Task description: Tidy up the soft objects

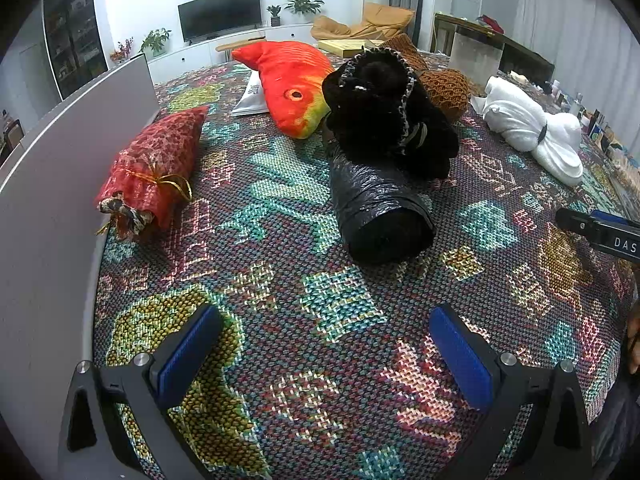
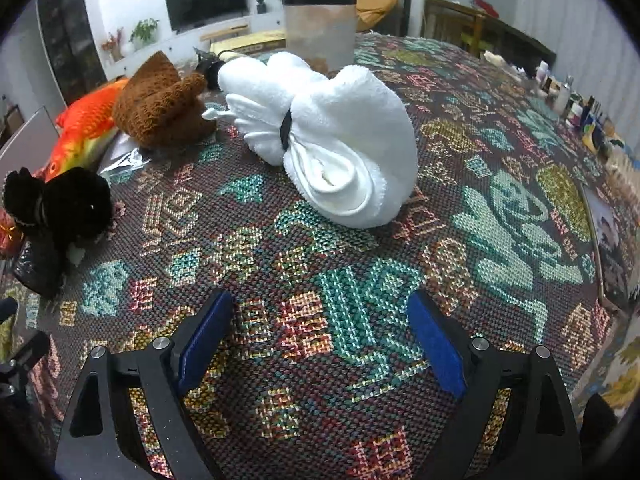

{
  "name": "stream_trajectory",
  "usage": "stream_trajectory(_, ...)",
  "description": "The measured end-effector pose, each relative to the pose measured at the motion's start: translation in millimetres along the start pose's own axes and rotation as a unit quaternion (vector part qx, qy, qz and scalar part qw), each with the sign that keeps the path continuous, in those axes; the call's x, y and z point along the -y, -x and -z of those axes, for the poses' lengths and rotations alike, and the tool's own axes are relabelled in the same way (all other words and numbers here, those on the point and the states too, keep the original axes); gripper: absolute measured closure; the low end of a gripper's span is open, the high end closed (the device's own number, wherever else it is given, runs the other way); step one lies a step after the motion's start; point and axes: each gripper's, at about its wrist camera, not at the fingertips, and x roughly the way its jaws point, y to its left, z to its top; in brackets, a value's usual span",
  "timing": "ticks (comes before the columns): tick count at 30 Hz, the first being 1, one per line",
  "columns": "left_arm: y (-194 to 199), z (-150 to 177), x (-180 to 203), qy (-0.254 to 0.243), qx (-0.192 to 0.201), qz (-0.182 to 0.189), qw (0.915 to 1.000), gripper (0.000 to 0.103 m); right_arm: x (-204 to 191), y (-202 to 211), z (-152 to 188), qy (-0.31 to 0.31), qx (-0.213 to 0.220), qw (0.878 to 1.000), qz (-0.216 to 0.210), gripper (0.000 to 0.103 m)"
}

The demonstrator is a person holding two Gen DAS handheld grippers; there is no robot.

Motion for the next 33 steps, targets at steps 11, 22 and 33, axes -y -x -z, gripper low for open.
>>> stream_trajectory(11, 0.4, 0.3, 0.0, 0.0, 0.0, -0.001, 1.0, 0.0, 0.4, 0.8, 0.5, 0.001, 0.0, 1.0, 0.001, 0.011)
stream_trajectory(22, 0.7, 0.6, 0.1, 0.001, 0.0, -0.001, 1.0, 0.0, -1.8, 2.0, 0.8, 0.002, -0.002, 1.0, -0.001, 0.009)
stream_trajectory(33, 0.6, 0.7, -0.2, 0.001, 0.0, -0.001, 1.0, 0.0, -1.8, 2.1, 0.8, 0.002, -0.002, 1.0, -0.001, 0.009)
